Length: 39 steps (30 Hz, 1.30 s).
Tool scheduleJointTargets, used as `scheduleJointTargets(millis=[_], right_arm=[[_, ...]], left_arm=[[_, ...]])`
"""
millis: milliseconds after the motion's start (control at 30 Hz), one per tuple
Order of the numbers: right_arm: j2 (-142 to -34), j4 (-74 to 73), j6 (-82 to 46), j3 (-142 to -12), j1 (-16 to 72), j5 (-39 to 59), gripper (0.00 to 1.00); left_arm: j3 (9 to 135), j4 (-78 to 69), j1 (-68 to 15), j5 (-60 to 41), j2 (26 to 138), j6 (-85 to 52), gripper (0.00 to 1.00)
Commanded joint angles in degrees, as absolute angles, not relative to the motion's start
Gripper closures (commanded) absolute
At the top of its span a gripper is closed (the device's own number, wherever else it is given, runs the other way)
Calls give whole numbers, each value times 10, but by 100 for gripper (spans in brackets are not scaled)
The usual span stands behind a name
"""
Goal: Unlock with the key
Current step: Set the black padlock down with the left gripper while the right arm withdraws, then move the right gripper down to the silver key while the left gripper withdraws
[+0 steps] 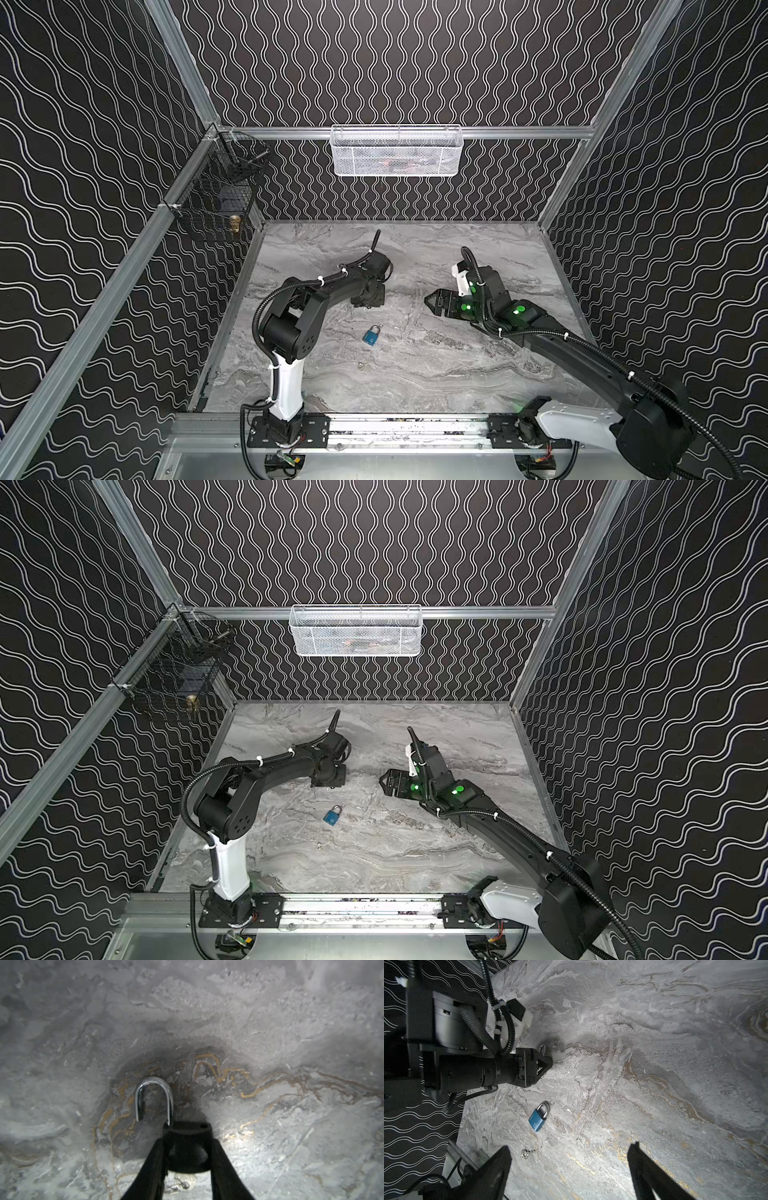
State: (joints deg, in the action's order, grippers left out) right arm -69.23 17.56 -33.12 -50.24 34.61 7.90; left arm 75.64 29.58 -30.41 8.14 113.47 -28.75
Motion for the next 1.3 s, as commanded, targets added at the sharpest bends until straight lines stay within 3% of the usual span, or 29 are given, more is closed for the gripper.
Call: scheduleJointTargets(millis=[0,167,433,533,967,1267], right_arm=[[-694,163,-325,-510,346,84,11],[-703,172,-318,-518,346,85,11],[-715,194,-302,-541,347,90,11],[-720,197,-300,-547,349,93,11],[-761,199,-323,-568,405,65,11],[-807,202,-401,-588,513,-4,11]], left_arm=[[758,307,-302,74,1137,-298,64],[769,316,-303,77,1134,-299,47],[775,325,-301,81,1125,-305,37],[767,326,-298,83,1111,-306,27],[682,285,-270,10,984,-314,22],[556,255,-241,-26,796,-330,22]])
